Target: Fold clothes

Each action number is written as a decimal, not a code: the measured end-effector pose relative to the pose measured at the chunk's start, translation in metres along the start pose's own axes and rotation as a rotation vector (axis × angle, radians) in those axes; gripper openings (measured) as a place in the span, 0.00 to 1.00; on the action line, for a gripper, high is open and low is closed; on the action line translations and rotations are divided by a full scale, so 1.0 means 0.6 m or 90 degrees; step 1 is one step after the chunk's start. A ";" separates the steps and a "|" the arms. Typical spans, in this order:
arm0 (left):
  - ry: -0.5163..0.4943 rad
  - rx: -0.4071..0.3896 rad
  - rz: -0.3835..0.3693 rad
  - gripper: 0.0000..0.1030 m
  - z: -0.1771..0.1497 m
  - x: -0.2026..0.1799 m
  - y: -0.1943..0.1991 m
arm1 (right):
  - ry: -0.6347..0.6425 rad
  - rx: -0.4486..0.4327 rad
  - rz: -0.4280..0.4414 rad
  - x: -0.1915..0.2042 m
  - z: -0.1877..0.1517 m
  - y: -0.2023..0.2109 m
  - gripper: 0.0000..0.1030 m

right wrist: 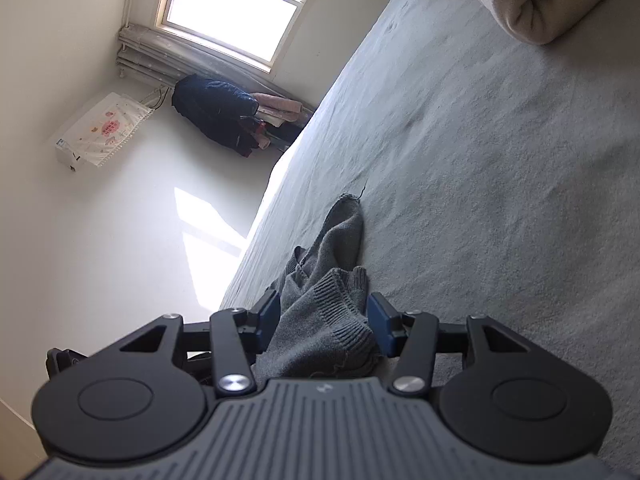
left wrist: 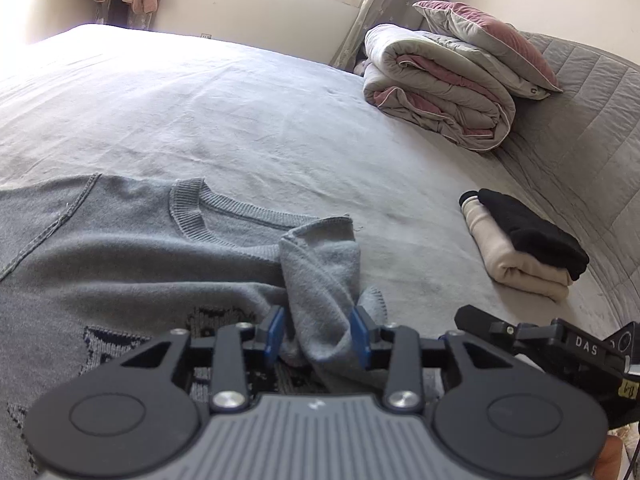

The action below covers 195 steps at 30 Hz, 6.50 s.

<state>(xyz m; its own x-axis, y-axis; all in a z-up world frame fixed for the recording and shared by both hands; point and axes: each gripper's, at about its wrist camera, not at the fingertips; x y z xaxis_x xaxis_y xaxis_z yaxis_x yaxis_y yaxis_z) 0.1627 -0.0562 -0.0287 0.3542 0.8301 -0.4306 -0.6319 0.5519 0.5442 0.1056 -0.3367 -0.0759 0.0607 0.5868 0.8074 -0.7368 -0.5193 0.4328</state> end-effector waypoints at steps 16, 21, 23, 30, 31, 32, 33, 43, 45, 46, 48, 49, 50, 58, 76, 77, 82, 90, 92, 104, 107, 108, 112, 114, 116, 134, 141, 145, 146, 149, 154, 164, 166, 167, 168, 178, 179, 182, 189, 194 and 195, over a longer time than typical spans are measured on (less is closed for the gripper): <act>-0.151 0.035 -0.048 0.06 -0.035 -0.048 -0.024 | -0.019 -0.017 0.000 -0.006 0.000 0.000 0.53; -0.239 0.020 -0.132 0.06 -0.068 -0.045 0.022 | -0.043 0.007 0.039 -0.012 -0.001 -0.004 0.53; -0.287 0.042 -0.169 0.06 -0.086 -0.051 0.032 | -0.052 0.022 0.059 -0.015 0.000 -0.006 0.53; -0.351 0.125 -0.215 0.16 -0.117 -0.058 0.051 | -0.052 0.069 0.076 -0.018 0.003 -0.006 0.53; -0.338 0.137 -0.231 0.23 -0.115 -0.056 0.053 | -0.047 0.072 0.076 -0.018 0.004 -0.003 0.53; -0.329 0.150 -0.249 0.35 -0.114 -0.054 0.056 | -0.041 0.076 0.076 -0.017 0.005 0.000 0.53; -0.319 0.163 -0.267 0.40 -0.112 -0.053 0.059 | -0.035 0.082 0.076 -0.015 0.005 0.001 0.53; -0.187 0.143 -0.271 0.56 -0.078 -0.013 0.062 | 0.088 0.150 0.080 0.022 -0.010 0.002 0.53; -0.163 0.122 -0.254 0.57 -0.067 0.000 0.060 | 0.122 0.159 0.069 0.030 -0.012 0.004 0.53; -0.151 0.114 -0.246 0.58 -0.060 0.009 0.057 | 0.139 0.163 0.058 0.031 -0.013 0.005 0.53; -0.121 0.101 -0.220 0.59 -0.041 0.028 0.048 | 0.177 0.171 0.030 0.032 -0.016 0.007 0.53; -0.104 0.096 -0.205 0.59 -0.030 0.038 0.042 | 0.199 0.174 0.018 0.034 -0.018 0.007 0.52; -0.091 0.088 -0.190 0.59 -0.018 0.047 0.035 | 0.222 0.175 0.008 0.037 -0.021 0.009 0.52; -0.021 0.056 -0.055 0.61 0.079 0.084 -0.062 | 0.311 0.154 -0.001 0.046 -0.026 0.033 0.18; 0.109 0.083 -0.012 0.24 0.097 0.108 -0.138 | 0.315 0.146 0.006 0.047 -0.026 0.021 0.57; 0.114 0.084 -0.012 0.15 0.097 0.108 -0.138 | 0.321 0.139 -0.002 0.051 -0.027 0.019 0.56; 0.132 0.081 -0.033 0.03 0.103 0.105 -0.141 | 0.320 0.100 -0.019 0.056 -0.014 0.014 0.06; 0.230 0.054 -0.092 0.02 0.127 0.085 -0.189 | 0.276 -0.053 -0.104 0.032 0.024 0.060 0.05; 0.240 0.053 -0.098 0.02 0.129 0.073 -0.208 | 0.275 -0.092 -0.138 0.030 0.029 0.073 0.05; 0.252 -0.045 -0.101 0.01 0.131 0.026 -0.279 | 0.313 -0.279 -0.400 0.008 0.041 0.076 0.04; 0.235 -0.074 -0.106 0.01 0.131 0.019 -0.289 | 0.329 -0.306 -0.443 -0.006 0.048 0.068 0.02; 0.230 -0.081 -0.106 0.01 0.130 0.018 -0.294 | 0.325 -0.311 -0.446 -0.012 0.052 0.066 0.02; 0.225 -0.075 -0.097 0.02 0.114 0.031 -0.326 | 0.297 -0.307 -0.451 -0.033 0.065 0.056 0.02; 0.233 -0.082 -0.114 0.05 0.104 0.045 -0.333 | 0.291 -0.286 -0.460 -0.043 0.069 0.045 0.03; 0.244 -0.093 -0.143 0.10 0.101 0.054 -0.327 | 0.276 -0.266 -0.460 -0.050 0.074 0.042 0.04; 0.112 -0.056 -0.130 0.53 0.034 0.007 -0.178 | 0.150 -0.206 -0.348 -0.084 0.085 0.098 0.50; 0.125 -0.039 -0.118 0.56 -0.047 -0.016 -0.060 | 0.094 -0.195 -0.318 -0.089 0.073 0.105 0.56; 0.082 -0.013 -0.077 0.56 -0.077 -0.021 -0.016 | 0.028 -0.151 -0.292 -0.089 0.068 0.126 0.56; 0.086 -0.010 -0.074 0.56 -0.085 -0.019 -0.005 | 0.011 -0.137 -0.285 -0.089 0.065 0.133 0.56; 0.105 -0.006 -0.081 0.56 -0.103 -0.018 0.024 | -0.048 -0.098 -0.260 -0.094 0.053 0.153 0.56; 0.109 -0.001 -0.098 0.56 -0.123 -0.042 0.060 | -0.110 -0.043 -0.230 -0.094 0.010 0.190 0.55; 0.004 0.028 -0.139 0.53 -0.159 -0.155 0.053 | -0.128 -0.060 -0.186 -0.099 -0.055 0.222 0.44; -0.029 0.036 -0.143 0.49 -0.169 -0.176 0.046 | -0.119 -0.045 -0.183 -0.095 -0.041 0.203 0.42; -0.049 0.042 -0.141 0.49 -0.173 -0.187 0.041 | -0.102 -0.040 -0.188 -0.091 -0.037 0.193 0.41; -0.067 0.048 -0.137 0.49 -0.176 -0.196 0.036 | -0.083 -0.037 -0.195 -0.085 -0.034 0.184 0.37; -0.182 0.144 -0.048 0.31 -0.197 -0.268 -0.011 | -0.082 -0.049 -0.185 -0.101 -0.029 0.177 0.10; -0.177 0.148 -0.047 0.31 -0.196 -0.269 -0.012 | -0.087 -0.049 -0.183 -0.102 -0.028 0.180 0.10; -0.168 0.158 -0.011 0.31 -0.196 -0.269 -0.017 | -0.088 -0.051 -0.184 -0.100 -0.030 0.186 0.10; -0.183 0.175 0.063 0.32 -0.200 -0.267 -0.033 | -0.070 -0.062 -0.196 -0.084 -0.029 0.188 0.20; -0.178 0.176 0.082 0.22 -0.198 -0.268 -0.043 | -0.054 -0.078 -0.204 -0.074 -0.028 0.175 0.20; -0.176 0.173 0.083 0.15 -0.198 -0.268 -0.044 | -0.046 -0.080 -0.206 -0.071 -0.027 0.170 0.19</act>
<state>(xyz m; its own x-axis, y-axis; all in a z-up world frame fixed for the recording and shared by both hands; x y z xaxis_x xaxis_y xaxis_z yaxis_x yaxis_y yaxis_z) 0.0405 -0.2133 -0.0594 0.4784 0.8643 -0.1554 -0.4913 0.4101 0.7684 0.0170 -0.4046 -0.0726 0.3483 0.6604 0.6652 -0.7490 -0.2306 0.6212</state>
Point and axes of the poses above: each gripper's, at about its wrist camera, not at the fingertips, and y roughly against the way its jaws point, x to its left, z to its top, and after that the axes turned 13 degrees about -z, right-handed
